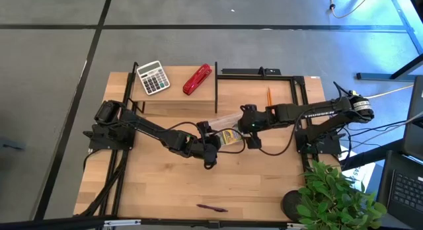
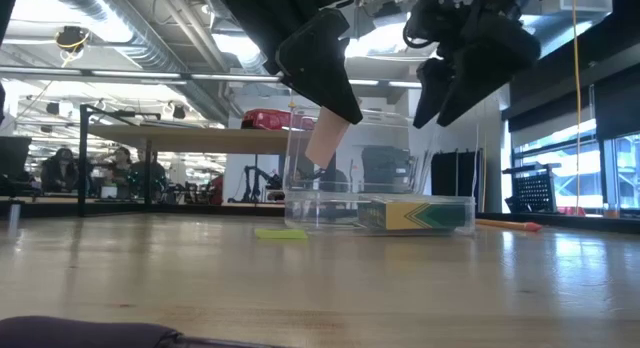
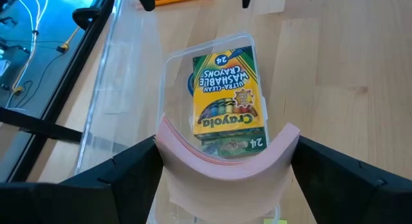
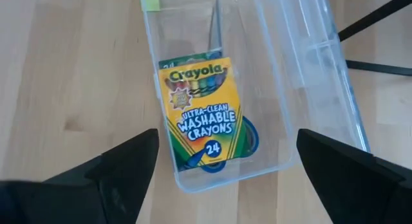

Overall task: Pack school essentials
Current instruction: Put the pink sticky note into the supply box

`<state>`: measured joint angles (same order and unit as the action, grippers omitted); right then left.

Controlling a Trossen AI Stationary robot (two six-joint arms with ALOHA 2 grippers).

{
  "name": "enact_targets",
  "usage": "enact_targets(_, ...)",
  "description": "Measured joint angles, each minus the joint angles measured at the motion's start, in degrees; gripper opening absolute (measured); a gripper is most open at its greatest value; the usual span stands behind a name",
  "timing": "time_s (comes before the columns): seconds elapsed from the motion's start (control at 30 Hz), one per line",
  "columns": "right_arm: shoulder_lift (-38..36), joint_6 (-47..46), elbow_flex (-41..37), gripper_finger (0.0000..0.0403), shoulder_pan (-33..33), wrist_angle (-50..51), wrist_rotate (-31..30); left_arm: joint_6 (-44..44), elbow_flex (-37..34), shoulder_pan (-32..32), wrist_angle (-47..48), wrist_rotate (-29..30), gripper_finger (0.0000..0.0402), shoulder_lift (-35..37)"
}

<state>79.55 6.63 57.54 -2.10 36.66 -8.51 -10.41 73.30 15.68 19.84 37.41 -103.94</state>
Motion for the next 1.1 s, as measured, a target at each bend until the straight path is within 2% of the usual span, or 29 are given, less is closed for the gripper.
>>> enact_targets(1.1,0.0,-0.1,0.0,0.0369,0.2,-3.1,0.0,0.1,-0.1,-3.2,-0.2,-1.4,0.0318,-2.0)
